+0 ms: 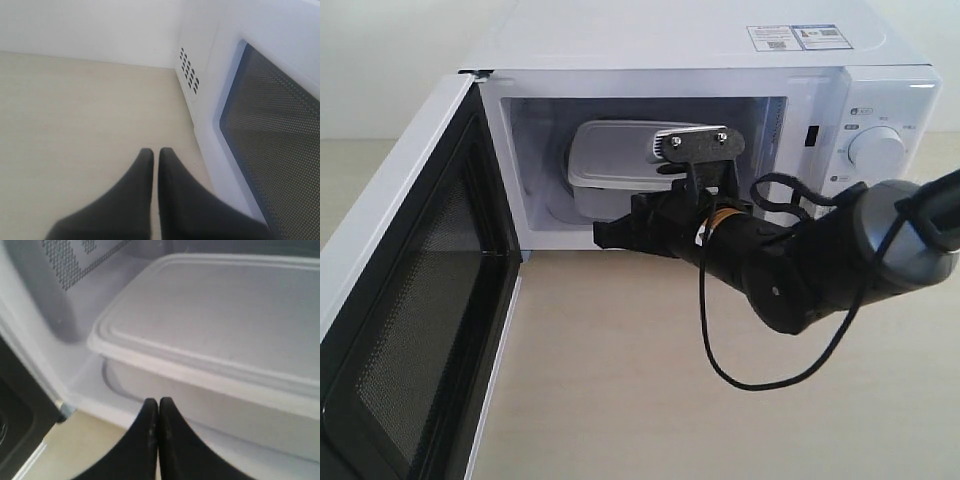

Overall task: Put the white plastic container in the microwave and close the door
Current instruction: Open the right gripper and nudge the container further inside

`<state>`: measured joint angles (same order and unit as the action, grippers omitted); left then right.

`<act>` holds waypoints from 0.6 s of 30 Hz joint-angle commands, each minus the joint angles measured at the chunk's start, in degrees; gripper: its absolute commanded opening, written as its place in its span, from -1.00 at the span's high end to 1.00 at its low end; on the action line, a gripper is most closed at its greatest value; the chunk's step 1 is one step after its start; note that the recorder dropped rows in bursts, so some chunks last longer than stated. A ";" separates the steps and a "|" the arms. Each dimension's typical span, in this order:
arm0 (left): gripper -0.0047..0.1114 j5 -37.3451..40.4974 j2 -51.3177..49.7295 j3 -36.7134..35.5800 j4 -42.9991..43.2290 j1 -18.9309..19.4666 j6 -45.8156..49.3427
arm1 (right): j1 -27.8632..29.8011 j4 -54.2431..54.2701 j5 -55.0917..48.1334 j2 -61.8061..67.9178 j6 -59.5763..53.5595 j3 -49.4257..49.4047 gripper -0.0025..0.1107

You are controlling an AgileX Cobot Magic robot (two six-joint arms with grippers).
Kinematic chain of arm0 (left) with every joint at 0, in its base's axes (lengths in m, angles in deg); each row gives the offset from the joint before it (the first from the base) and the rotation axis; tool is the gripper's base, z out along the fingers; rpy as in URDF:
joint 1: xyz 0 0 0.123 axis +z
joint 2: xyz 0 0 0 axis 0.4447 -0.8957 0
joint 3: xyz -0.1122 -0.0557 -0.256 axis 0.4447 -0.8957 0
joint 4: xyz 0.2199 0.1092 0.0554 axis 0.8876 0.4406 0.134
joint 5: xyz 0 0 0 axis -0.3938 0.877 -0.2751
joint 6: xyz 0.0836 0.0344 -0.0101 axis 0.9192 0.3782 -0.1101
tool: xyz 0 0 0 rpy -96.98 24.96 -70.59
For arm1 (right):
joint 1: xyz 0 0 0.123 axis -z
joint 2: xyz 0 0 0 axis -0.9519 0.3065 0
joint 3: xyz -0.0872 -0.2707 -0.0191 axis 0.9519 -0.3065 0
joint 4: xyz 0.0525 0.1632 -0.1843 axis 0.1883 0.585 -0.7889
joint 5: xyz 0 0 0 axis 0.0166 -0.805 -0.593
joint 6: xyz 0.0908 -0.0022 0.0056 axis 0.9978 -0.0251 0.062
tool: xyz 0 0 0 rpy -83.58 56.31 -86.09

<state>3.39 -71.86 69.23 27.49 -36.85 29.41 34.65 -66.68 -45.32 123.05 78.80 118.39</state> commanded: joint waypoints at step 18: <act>0.84 0.01 0.15 -0.23 -0.39 0.18 -0.54 | 0.36 11.71 -1.39 5.31 -7.28 8.96 0.96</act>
<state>3.39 -71.86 69.23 27.49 -36.85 29.41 34.65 -56.60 -47.22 128.33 73.72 126.35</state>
